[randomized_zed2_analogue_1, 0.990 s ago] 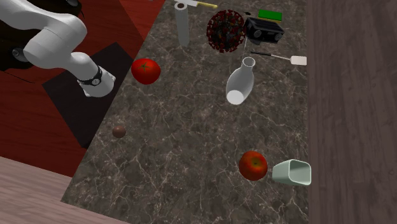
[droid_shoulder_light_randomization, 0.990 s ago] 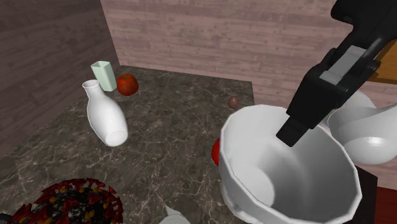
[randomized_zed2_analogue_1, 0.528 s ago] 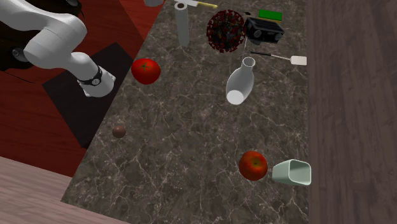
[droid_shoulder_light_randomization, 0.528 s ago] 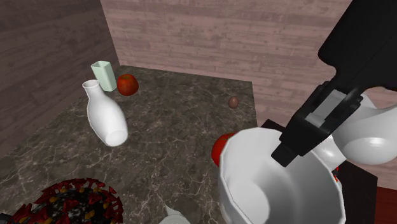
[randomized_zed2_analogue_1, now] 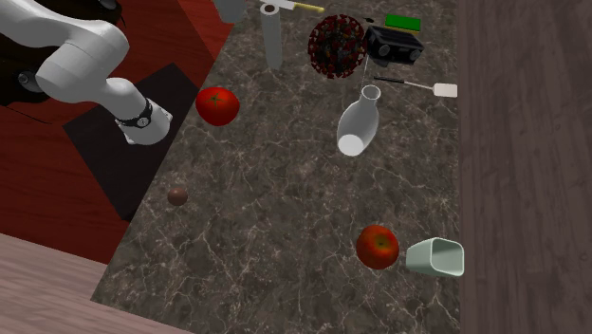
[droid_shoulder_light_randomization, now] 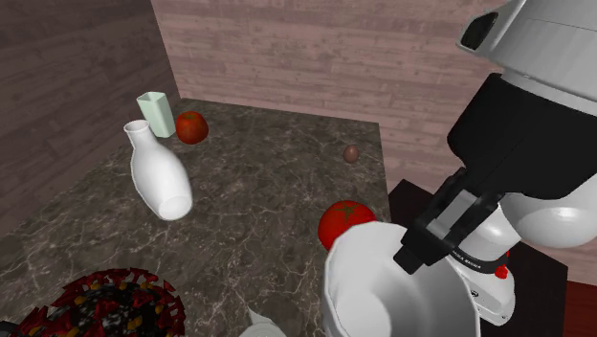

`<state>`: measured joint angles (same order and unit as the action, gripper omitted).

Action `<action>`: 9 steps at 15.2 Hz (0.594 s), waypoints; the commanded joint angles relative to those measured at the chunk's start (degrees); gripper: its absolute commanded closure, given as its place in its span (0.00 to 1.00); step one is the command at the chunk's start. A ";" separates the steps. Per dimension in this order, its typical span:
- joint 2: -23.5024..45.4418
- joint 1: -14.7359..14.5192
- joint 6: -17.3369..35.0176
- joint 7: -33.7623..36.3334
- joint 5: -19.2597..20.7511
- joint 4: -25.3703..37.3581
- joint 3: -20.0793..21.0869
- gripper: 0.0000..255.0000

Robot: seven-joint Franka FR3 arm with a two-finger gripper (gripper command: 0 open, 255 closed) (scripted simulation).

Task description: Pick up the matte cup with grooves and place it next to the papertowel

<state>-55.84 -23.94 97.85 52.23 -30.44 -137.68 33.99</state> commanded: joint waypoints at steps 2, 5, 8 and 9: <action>-0.57 -0.44 1.90 -0.23 -0.93 -2.38 0.91 1.00; -0.99 -0.86 3.81 -0.49 -1.88 -4.69 1.87 1.00; -1.29 -1.29 5.76 -0.76 -2.89 -6.91 2.91 1.00; -1.36 -1.43 6.42 -0.84 -3.24 -7.63 3.27 1.00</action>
<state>-56.94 -25.15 103.57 51.59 -33.34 -144.37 37.05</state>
